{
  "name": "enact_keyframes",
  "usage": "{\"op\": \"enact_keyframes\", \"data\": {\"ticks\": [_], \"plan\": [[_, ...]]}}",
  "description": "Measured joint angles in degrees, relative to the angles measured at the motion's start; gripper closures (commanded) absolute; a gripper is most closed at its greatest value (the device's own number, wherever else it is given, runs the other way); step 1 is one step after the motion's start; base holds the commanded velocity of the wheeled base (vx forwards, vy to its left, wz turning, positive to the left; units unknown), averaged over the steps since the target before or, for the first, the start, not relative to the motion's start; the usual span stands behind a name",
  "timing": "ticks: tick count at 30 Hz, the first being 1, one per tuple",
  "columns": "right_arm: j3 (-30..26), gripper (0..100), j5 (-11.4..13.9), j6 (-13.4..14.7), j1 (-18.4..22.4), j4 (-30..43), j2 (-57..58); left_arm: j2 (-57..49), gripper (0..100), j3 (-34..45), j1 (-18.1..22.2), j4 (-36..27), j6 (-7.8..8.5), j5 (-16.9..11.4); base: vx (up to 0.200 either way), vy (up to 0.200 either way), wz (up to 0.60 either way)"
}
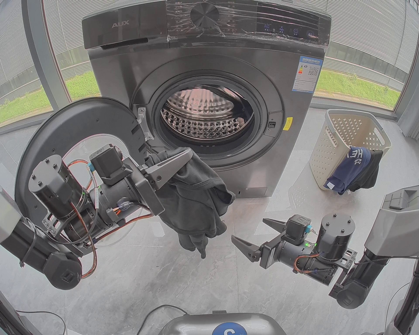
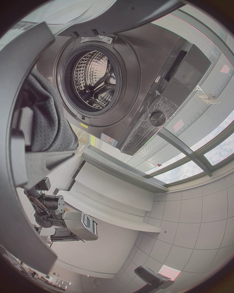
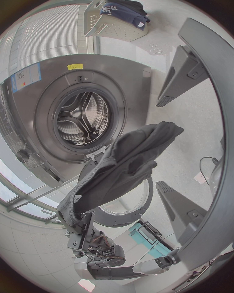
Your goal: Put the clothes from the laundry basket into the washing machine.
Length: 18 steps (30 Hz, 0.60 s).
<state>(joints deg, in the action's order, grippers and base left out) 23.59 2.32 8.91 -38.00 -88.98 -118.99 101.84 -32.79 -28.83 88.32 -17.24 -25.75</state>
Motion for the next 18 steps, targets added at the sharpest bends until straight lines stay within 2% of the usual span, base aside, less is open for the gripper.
{"op": "enact_keyframes", "data": {"ticks": [6,11,12,18], "plan": [[5.8,0,0.1,-0.7,-0.1,0.0,-1.1,-0.2,100,0.4,0.0,0.0,0.06,-0.1,0.0,0.0,0.0],[11.3,0,1.6,-1.0,-0.1,0.0,-3.2,-0.2,100,0.5,0.0,0.0,0.11,-0.1,0.0,0.0,0.0],[12.7,100,1.9,-1.0,-0.1,0.0,-3.8,-0.2,100,0.5,0.0,0.0,0.11,-0.1,0.0,0.0,0.0],[17.4,100,4.2,-0.8,0.0,0.0,-6.9,-0.2,100,0.5,0.0,0.0,0.13,0.0,0.0,0.0,0.0]]}}
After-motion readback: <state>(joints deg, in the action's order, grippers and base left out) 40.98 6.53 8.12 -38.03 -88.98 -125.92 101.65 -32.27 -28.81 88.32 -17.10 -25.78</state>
